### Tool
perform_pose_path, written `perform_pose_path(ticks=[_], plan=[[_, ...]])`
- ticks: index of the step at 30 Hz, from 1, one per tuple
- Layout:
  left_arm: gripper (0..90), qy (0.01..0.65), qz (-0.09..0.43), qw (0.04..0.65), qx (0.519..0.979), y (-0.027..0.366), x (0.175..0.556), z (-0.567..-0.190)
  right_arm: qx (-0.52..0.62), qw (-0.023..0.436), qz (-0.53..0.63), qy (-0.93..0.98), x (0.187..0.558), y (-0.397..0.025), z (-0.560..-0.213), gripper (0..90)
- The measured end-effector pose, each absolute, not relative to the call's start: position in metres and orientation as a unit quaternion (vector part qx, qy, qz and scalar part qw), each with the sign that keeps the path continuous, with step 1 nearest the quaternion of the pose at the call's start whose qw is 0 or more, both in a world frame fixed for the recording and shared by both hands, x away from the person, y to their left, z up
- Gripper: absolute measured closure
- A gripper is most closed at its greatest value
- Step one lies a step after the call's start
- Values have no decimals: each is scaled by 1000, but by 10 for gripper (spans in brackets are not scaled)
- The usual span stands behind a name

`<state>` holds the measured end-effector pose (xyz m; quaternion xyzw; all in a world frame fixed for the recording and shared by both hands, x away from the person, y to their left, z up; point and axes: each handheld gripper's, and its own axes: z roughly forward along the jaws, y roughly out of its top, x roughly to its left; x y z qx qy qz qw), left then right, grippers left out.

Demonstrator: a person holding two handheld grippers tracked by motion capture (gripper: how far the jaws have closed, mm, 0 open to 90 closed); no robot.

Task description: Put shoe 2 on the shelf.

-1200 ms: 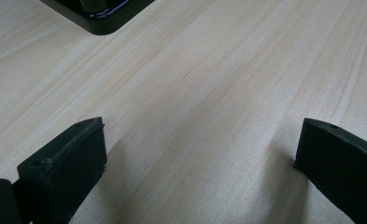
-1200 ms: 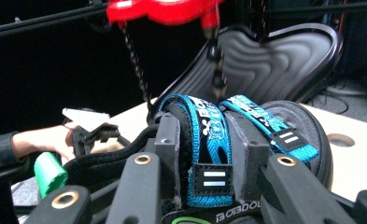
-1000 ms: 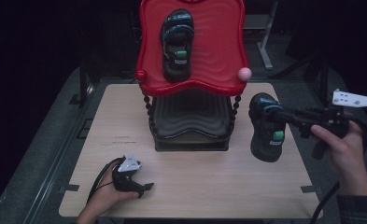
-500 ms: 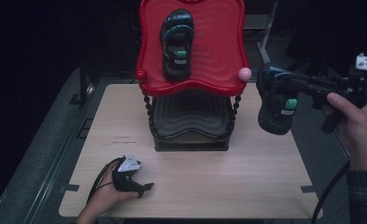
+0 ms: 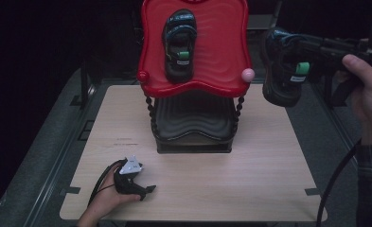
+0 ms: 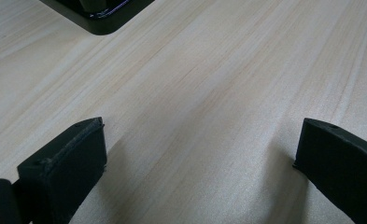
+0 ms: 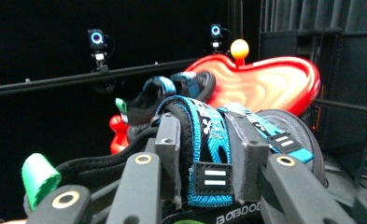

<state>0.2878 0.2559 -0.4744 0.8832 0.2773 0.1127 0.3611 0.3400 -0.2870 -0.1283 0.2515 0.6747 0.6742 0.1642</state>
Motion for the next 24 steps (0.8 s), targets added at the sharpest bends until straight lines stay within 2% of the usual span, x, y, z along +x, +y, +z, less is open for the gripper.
perform_pose_path(ticks=[10,24], plan=[[7,277,113,361,883,256,288,-474,239,152,681,675,364,-261,-105,674],[7,277,112,361,883,256,288,-474,219,135,669,697,410,-201,-99,674]])
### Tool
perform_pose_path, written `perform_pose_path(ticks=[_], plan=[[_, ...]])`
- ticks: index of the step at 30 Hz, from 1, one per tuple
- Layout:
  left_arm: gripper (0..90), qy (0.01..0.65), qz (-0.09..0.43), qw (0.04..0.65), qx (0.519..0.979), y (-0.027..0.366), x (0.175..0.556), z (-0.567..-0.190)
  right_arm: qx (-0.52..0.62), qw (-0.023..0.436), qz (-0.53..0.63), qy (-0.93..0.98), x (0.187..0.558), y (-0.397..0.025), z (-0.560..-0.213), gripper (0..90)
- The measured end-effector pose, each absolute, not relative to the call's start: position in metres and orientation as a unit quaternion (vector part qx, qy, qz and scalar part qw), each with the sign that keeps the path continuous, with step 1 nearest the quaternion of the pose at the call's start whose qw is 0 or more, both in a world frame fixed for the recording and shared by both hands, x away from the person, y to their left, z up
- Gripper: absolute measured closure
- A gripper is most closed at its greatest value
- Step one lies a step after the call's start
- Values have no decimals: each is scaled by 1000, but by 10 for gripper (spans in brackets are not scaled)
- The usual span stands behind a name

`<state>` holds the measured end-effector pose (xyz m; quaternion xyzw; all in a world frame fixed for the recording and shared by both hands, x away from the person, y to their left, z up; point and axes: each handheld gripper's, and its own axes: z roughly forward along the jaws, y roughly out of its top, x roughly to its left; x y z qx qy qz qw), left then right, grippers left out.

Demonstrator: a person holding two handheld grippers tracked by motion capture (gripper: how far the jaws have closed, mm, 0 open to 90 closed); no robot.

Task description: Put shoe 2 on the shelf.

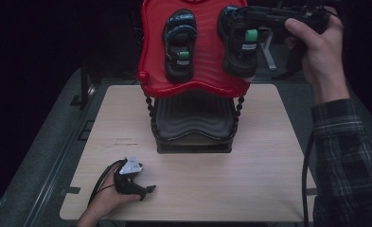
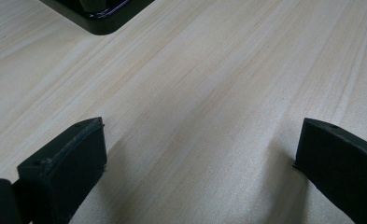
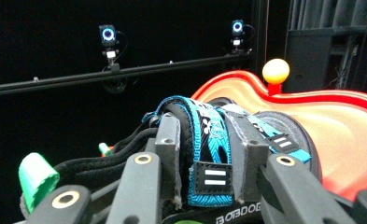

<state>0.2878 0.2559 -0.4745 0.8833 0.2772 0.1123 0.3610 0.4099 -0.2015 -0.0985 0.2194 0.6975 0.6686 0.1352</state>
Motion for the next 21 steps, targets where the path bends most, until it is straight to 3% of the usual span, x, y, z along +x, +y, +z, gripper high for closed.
perform_pose_path(ticks=[21], plan=[[7,277,112,361,883,256,288,-474,227,135,641,720,453,-154,-114,674]])
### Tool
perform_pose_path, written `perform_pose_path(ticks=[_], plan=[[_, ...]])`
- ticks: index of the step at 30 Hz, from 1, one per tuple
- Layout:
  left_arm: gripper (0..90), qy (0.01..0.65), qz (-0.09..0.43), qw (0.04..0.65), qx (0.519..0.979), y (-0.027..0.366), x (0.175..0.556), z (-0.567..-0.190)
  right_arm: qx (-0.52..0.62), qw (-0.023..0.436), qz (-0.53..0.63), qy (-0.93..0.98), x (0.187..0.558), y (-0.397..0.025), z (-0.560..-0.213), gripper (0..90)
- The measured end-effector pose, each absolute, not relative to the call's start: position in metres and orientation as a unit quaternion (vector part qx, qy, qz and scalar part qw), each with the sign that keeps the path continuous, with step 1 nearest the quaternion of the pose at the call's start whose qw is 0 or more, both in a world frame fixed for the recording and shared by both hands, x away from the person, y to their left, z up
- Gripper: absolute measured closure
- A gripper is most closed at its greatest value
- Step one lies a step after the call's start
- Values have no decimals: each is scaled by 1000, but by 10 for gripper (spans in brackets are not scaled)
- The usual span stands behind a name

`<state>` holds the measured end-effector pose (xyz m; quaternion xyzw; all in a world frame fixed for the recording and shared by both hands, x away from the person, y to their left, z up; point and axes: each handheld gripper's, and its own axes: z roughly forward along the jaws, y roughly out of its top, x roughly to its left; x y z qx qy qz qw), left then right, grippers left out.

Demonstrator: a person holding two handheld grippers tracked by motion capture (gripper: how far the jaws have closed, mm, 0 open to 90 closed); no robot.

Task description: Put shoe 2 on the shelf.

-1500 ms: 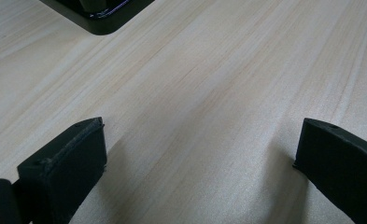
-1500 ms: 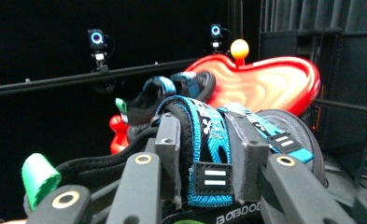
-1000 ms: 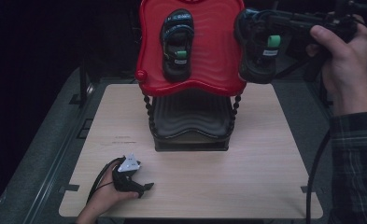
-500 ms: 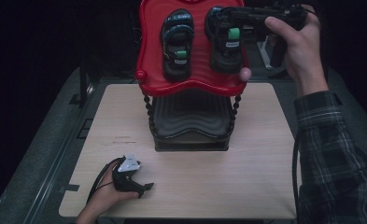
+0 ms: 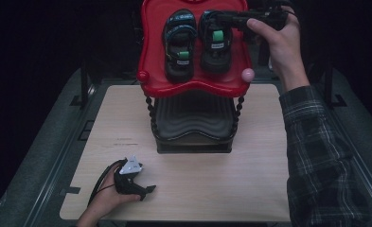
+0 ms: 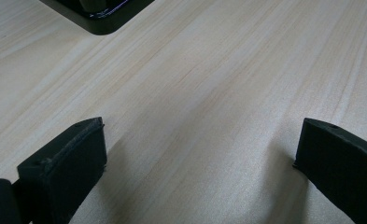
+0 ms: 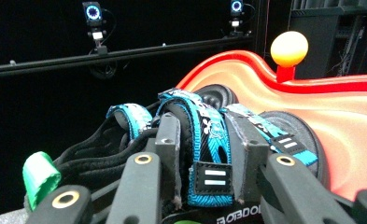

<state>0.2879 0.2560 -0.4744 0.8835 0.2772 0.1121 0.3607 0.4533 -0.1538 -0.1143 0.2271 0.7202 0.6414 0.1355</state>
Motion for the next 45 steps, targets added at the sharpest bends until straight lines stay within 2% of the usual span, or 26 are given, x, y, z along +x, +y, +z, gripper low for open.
perform_pose_path(ticks=[17,23,33,45], plan=[[7,277,112,361,884,256,288,-474,208,141,629,736,442,-149,-129,658],[7,277,112,361,883,256,288,-474,212,140,630,734,435,-155,-126,495],[7,278,112,361,883,256,288,-475,234,176,623,726,408,-187,-131,303],[7,279,113,360,883,256,288,-474,252,177,611,729,379,-216,-158,230]])
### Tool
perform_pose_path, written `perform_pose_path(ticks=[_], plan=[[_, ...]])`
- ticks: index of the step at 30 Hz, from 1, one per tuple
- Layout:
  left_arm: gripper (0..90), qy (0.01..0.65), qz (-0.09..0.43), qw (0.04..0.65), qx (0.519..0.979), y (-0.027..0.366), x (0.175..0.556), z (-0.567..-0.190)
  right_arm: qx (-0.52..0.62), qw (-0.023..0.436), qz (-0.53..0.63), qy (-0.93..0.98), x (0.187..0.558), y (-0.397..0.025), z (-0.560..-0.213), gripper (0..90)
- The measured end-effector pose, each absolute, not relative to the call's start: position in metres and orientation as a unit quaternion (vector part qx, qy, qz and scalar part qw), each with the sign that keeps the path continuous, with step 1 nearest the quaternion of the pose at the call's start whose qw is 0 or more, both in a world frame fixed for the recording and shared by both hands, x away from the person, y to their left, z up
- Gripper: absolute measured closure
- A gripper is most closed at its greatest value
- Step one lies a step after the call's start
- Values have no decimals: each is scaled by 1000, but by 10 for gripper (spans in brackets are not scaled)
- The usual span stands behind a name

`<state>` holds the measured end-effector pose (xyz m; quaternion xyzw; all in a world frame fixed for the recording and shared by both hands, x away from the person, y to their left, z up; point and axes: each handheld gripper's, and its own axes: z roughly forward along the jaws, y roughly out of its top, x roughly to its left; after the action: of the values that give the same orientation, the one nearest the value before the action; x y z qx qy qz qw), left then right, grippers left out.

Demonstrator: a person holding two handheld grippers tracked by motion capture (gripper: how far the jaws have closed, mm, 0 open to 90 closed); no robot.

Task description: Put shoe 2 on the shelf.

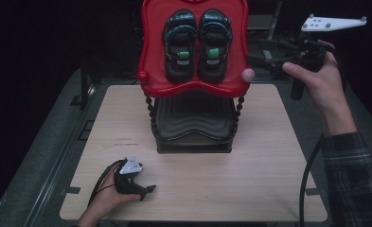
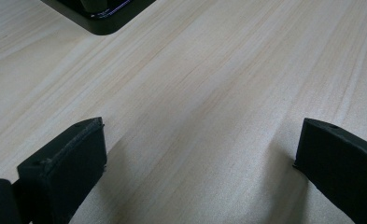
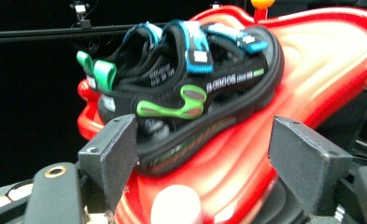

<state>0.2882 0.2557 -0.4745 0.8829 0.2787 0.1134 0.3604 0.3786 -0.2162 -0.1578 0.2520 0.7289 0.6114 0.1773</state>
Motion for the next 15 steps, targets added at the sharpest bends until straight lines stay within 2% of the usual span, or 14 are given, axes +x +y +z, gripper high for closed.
perform_pose_path(ticks=[15], plan=[[7,279,113,360,883,256,288,-474,272,175,585,744,343,-240,-223,222]])
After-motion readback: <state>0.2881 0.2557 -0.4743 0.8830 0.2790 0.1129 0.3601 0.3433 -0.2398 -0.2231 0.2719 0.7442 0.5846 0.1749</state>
